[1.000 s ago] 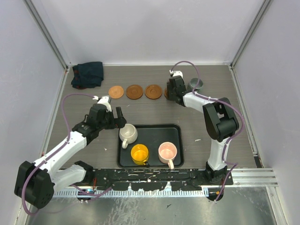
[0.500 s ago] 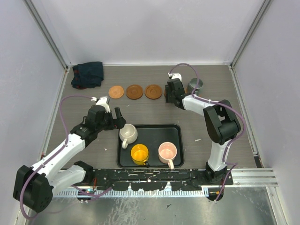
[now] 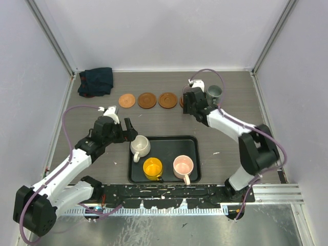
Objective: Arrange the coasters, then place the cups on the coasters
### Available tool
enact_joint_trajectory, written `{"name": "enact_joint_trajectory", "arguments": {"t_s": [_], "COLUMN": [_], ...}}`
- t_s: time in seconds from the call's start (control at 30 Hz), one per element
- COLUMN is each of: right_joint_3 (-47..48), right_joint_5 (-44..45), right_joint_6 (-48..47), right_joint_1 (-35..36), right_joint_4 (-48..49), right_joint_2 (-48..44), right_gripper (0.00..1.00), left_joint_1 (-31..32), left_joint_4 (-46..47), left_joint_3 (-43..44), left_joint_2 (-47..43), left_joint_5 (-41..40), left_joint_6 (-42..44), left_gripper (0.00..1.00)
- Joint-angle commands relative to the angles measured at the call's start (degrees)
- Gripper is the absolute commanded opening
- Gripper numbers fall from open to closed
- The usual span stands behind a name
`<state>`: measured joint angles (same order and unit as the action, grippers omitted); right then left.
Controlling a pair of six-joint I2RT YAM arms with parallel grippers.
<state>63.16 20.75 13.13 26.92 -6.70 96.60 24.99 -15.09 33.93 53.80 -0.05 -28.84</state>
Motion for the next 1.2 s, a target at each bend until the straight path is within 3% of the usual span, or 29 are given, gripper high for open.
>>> {"name": "enact_joint_trajectory", "arguments": {"t_s": [0.0, 0.13, 0.4, 0.63, 0.9, 1.17], "right_joint_3": [-4.94, -12.73, -21.2, -21.83, -21.58, -22.51], "right_joint_5": [-0.09, -4.44, -1.65, -3.42, -12.22, -22.48], "right_joint_6": [4.93, 7.37, 17.51, 22.9, 20.99, 18.34], "right_joint_1": [1.21, 4.06, 16.4, 25.68, 27.22, 27.56], "right_joint_4": [-4.93, -9.57, -24.53, -31.32, -37.16, -39.67], "right_joint_2": [-14.41, -25.42, -39.89, -46.74, -51.64, -55.42], "right_gripper": [0.64, 0.67, 0.66, 0.65, 0.62, 0.74], "left_joint_1": [-0.3, -0.3, 0.31, 8.0, 13.94, 15.33], "left_joint_4": [0.98, 1.57, 3.23, 3.16, 2.97, 2.44], "left_joint_3": [0.18, 0.02, 0.98, 2.52, 4.82, 7.82], "left_joint_2": [-1.65, -1.22, 0.63, 1.42, 3.15, 5.88], "left_joint_5": [1.39, 2.55, 7.74, 4.57, 1.94, 0.59], "left_joint_6": [1.94, 2.9, 4.63, 4.8, 4.55, 3.4], "left_gripper": [0.96, 0.96, 0.97, 0.97, 0.97, 0.97]}}
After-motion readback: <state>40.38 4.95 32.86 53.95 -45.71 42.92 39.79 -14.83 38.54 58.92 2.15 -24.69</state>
